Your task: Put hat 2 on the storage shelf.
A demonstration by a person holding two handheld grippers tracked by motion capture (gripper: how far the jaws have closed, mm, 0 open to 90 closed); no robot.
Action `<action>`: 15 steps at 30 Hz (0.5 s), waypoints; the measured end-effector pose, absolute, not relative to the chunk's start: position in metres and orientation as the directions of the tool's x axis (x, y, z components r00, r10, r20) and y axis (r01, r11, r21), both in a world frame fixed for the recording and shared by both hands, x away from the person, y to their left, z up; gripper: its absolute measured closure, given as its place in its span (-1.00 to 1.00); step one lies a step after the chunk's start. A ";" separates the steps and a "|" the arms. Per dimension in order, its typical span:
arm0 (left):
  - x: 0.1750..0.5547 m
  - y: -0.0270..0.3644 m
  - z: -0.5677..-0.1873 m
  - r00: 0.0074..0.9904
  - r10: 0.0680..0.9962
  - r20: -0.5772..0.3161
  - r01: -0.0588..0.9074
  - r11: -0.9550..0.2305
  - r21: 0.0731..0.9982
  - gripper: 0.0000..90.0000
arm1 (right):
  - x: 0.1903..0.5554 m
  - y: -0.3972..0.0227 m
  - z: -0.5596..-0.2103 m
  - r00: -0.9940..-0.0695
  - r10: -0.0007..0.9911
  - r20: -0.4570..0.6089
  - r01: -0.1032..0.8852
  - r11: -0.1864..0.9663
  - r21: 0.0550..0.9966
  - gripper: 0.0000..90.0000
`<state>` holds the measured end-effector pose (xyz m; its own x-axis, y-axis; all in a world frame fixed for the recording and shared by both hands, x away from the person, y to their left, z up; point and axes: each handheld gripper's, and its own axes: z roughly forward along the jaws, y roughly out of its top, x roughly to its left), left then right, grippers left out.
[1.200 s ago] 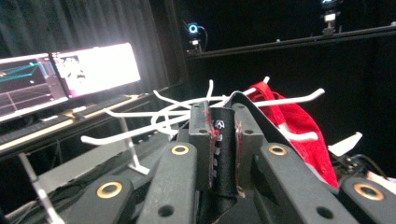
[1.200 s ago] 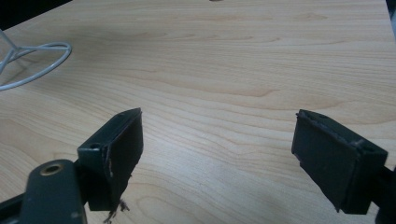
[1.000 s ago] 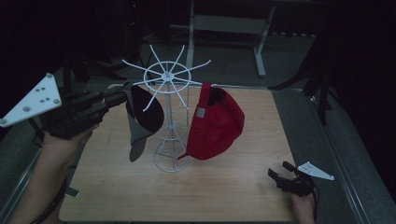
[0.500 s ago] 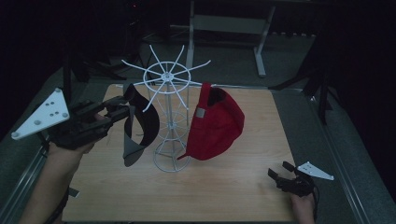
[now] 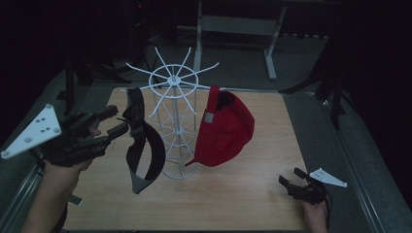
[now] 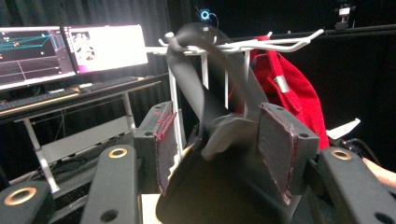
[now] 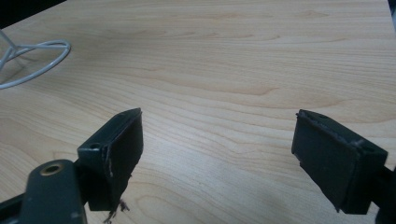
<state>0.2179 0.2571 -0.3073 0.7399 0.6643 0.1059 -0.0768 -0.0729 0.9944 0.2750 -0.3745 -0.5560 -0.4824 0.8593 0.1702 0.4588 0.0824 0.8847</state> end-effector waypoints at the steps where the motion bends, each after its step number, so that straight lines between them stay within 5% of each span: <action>1: 0.217 0.259 -0.309 0.737 0.667 0.107 -0.076 -0.075 0.994 0.05 | 0.275 -0.375 -0.556 -0.482 0.859 0.170 0.459 0.082 0.885 -0.63; 15: 0.209 0.278 -0.340 0.713 0.699 0.060 -0.042 -0.043 0.998 0.03 | 0.275 -0.375 -0.556 -0.482 0.859 0.172 0.460 0.081 0.884 -0.63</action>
<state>0.2091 0.2780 -0.3403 0.7127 0.6989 0.0598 -0.0419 -0.0426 0.9982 0.2750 -0.3748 -0.5560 -0.4821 0.8590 0.1723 0.4597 0.0806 0.8844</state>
